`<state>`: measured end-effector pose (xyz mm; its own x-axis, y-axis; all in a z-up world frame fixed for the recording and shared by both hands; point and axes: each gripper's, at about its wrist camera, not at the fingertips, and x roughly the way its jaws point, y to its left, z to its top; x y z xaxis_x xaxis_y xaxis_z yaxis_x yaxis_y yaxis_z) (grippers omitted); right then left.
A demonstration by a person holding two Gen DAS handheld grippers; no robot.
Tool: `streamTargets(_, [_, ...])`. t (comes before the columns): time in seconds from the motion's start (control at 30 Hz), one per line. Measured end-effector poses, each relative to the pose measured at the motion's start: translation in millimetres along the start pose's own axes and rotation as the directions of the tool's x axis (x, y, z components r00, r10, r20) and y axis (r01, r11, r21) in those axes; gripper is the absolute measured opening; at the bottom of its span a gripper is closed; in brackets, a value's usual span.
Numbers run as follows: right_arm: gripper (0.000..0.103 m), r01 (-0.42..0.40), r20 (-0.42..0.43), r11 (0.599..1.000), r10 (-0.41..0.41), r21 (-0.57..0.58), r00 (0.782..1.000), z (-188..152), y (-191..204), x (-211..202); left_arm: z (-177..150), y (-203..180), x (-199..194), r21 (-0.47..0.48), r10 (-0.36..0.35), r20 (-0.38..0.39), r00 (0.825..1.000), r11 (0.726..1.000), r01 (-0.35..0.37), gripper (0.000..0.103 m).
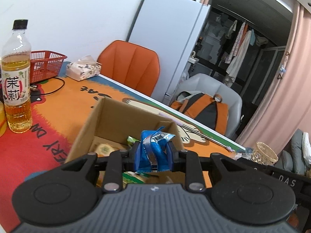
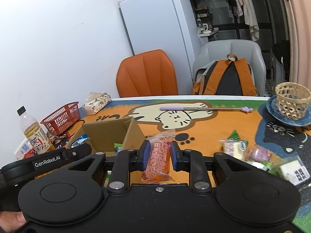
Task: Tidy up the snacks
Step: 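Carry both snacks over the box and open both tools to drop them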
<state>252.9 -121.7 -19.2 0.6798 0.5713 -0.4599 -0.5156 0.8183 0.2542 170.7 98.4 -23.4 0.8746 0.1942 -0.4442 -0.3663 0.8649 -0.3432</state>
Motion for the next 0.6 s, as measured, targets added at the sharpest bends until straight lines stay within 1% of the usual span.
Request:
streamTargets(0.2, [0.024, -0.023, -0.004, 0.999, 0.023, -0.022, 1.0, 10.7, 16.8, 15.6, 11.1, 17.2, 10.6, -0.025, 0.026, 0.001, 1.0, 0.999, -0.026, 0.026])
streamTargets(0.37, [0.024, -0.046, -0.01, 0.998, 0.045, -0.04, 0.999, 17.5, 29.7, 28.2, 19.7, 24.4, 21.4, -0.04, 0.038, 0.006, 0.999, 0.998, -0.038, 0.027])
streamTargets(0.47, [0.024, -0.058, -0.015, 0.997, 0.057, -0.048, 0.998, 21.2, 36.6, 34.9, 25.1, 26.8, 27.9, -0.04, 0.047, 0.019, 0.999, 0.998, -0.046, 0.027])
streamTargets(0.5, [0.024, -0.061, -0.016, 0.997, 0.06, -0.049, 0.998, 22.3, 38.8, 37.3, 27.3, 27.1, 29.9, -0.042, 0.061, 0.026, 0.998, 0.997, -0.06, 0.027])
streamTargets(0.53, [0.024, -0.068, -0.017, 0.996, 0.067, -0.052, 0.998, 23.6, 41.6, 39.6, 28.9, 27.9, 31.0, -0.045, 0.072, 0.033, 0.997, 0.996, -0.071, 0.028])
streamTargets(0.6, [0.024, -0.078, -0.018, 0.996, 0.077, -0.053, 0.997, 24.9, 45.8, 43.7, 31.8, 30.6, 32.5, -0.051, 0.079, 0.042, 0.996, 0.996, -0.077, 0.032])
